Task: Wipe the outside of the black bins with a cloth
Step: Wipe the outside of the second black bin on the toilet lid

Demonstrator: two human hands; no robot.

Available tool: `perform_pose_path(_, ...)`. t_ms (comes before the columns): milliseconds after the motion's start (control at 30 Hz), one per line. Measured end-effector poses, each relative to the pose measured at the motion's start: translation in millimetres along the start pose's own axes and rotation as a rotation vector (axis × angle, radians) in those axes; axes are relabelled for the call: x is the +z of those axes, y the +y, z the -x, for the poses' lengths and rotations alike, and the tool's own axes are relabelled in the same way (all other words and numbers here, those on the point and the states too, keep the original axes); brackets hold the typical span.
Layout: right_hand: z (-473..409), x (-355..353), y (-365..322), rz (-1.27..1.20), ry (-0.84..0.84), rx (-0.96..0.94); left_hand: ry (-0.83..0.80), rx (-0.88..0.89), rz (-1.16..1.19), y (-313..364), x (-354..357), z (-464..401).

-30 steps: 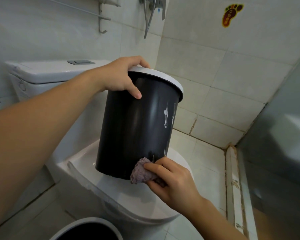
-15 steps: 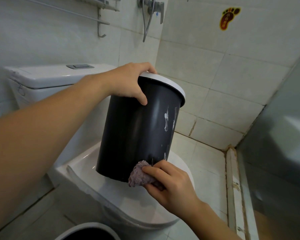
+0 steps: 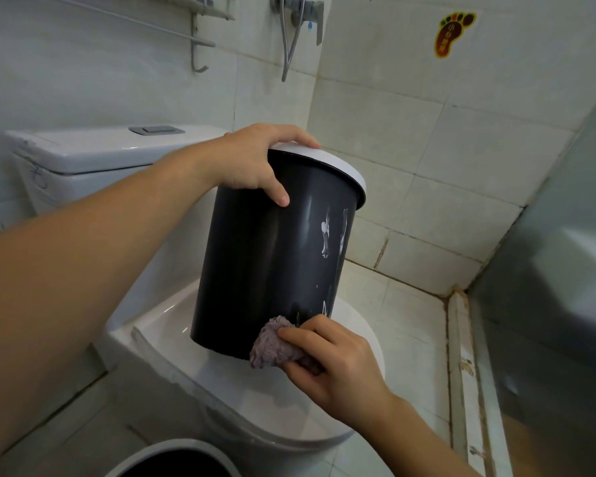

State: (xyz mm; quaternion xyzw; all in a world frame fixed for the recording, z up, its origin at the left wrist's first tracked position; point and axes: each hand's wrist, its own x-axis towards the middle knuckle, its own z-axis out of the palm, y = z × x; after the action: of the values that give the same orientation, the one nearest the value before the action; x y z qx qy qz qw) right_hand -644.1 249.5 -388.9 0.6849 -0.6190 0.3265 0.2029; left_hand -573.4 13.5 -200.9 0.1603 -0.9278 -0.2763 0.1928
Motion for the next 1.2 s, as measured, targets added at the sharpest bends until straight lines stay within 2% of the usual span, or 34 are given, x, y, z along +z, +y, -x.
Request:
perform_pose_path(200,-7,-5,7,0.017,-0.014,-0.019,-0.006,-0.014,0.011,0,-1,1)
perform_pose_path(367,-24,-13,19,0.062,0.137,0.108,-0.004,0.0,0.013,-3,-1,3)
perform_pose_path(600,-12,-17,13,0.116,-0.089,-0.087,-0.011,0.012,0.039,-8,-5,6)
perform_pose_path(867,-65,-30,22,0.182,0.109,0.02,-0.009,0.041,0.011,-5,-3,7)
perform_pose_path(933,-55,-26,19,0.171,0.09,-0.02,-0.006,0.041,0.01,-7,-4,8)
perform_pose_path(1100,-28,-21,16,0.191,-0.084,-0.158,-0.014,0.042,0.029,-9,-6,10)
perform_pose_path(1200,-46,-28,21,0.222,-0.042,-0.151,-0.009,0.053,0.029,-8,-5,9)
